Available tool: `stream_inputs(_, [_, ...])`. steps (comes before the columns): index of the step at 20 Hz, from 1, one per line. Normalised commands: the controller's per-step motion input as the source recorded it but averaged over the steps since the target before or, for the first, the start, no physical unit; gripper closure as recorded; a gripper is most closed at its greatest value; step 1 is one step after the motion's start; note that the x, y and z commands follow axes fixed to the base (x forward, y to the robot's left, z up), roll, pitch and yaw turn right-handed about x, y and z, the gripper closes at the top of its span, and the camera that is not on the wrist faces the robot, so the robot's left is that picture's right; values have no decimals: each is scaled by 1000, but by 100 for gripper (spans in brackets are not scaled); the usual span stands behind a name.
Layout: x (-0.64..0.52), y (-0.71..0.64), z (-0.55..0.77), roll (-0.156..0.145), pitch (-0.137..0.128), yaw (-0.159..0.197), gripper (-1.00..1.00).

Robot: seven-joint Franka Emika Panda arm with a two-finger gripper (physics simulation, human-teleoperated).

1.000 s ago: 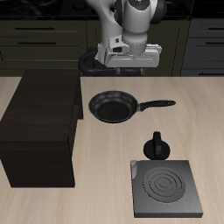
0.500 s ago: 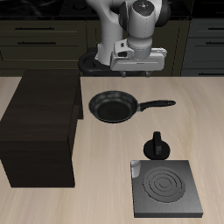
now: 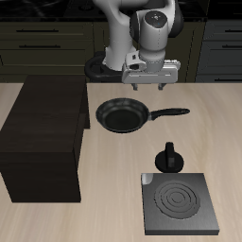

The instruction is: Place the frypan on the top layer of the shelf

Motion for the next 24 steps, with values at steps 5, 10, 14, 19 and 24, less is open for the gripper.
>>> stream_inputs(5, [-149,24,-304,16,-6,-17,-100])
stream_inputs(10, [-126,-13,-142,1,-32,14,-100])
stream_inputs(14, [-18,-89,-308,-42,7,58,-100])
stream_inputs(19, [37,-92,-274,-18,27,36,-100])
stream_inputs(24, [25,-37,-164,-4,20,-2,-100])
